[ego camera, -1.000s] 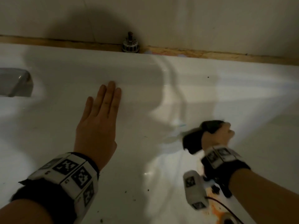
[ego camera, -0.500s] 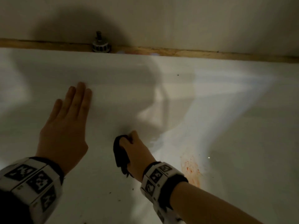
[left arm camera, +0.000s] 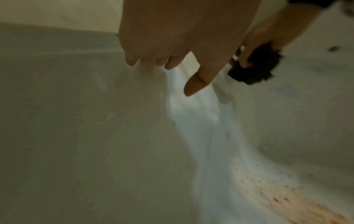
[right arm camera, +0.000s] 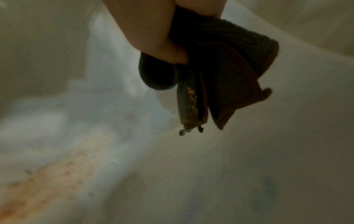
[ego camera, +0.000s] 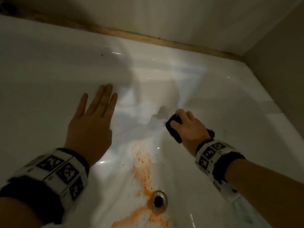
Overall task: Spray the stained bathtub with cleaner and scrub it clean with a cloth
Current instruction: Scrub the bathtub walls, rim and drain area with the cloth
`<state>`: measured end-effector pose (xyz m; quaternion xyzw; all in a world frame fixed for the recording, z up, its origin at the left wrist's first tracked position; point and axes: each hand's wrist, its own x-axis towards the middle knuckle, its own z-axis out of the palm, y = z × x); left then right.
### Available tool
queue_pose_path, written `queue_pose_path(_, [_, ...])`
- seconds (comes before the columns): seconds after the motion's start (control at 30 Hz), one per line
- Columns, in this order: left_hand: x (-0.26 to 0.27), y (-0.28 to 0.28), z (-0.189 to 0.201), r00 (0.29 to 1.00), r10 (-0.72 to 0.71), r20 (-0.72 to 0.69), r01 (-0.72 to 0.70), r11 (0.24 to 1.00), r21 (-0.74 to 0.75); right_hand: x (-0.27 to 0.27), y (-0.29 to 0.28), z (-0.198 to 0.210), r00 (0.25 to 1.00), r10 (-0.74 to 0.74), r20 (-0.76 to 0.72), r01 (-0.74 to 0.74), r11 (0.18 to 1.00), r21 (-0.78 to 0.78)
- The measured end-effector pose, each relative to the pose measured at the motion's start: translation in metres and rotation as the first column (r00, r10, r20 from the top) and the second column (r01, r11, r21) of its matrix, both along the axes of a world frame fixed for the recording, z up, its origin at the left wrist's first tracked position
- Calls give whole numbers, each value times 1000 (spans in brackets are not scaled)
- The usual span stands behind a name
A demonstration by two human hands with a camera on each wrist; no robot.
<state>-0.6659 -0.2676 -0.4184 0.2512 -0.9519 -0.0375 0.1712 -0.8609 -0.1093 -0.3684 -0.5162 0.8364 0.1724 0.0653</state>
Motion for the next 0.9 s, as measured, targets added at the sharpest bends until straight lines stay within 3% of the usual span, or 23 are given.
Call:
queue_pose_path(0.07, [-13, 7, -3, 998, -45, 54, 48, 997, -59, -17, 1, 10, 981, 123, -151, -106, 988, 113])
queue_pose_path(0.13, [-19, 13, -1, 988, -110, 111, 118, 991, -64, -37, 4, 18, 958, 166, -235, -107, 964, 243])
queue_pose_path(0.27, [-28, 14, 7, 974, -136, 179, 155, 983, -97, -76, 18, 34, 941, 10, -337, 95, 952, 292])
queue_pose_path(0.4, [-46, 25, 10, 971, -122, 204, 127, 992, -14, -84, 25, 39, 954, -45, -296, 161, 910, 381])
queue_pose_path(0.5, [-63, 60, 15, 958, -196, 208, 150, 964, 217, -74, 28, 43, 966, -249, -75, 258, 955, 144])
queue_pose_path(0.57, [-77, 87, 23, 975, -204, 90, 124, 832, 541, -64, 34, 45, 923, -348, 164, 363, 929, -74])
queue_pose_path(0.6, [-85, 99, 31, 986, -154, 64, 63, 698, 713, -60, 41, 46, 879, -372, 299, 432, 886, -168])
queue_pose_path(0.67, [-100, 116, 43, 1000, -7, -27, 28, 316, 948, -52, 55, 52, 745, -380, 548, 579, 777, -249])
queue_pose_path(0.7, [-106, 122, 51, 993, 76, -91, 81, 132, 988, -49, 64, 57, 664, -377, 646, 637, 738, -225])
queue_pose_path(0.73, [-111, 129, 60, 981, 135, -139, 142, -7, 990, -48, 74, 62, 592, -373, 715, 672, 718, -181])
queue_pose_path(0.77, [-114, 135, 68, 973, 153, -172, 184, -72, 980, -47, 82, 68, 548, -369, 751, 683, 716, -146])
queue_pose_path(0.9, [-120, 167, 108, 980, 27, -195, 196, -32, 980, -44, 125, 99, 469, -338, 816, 728, 671, -140])
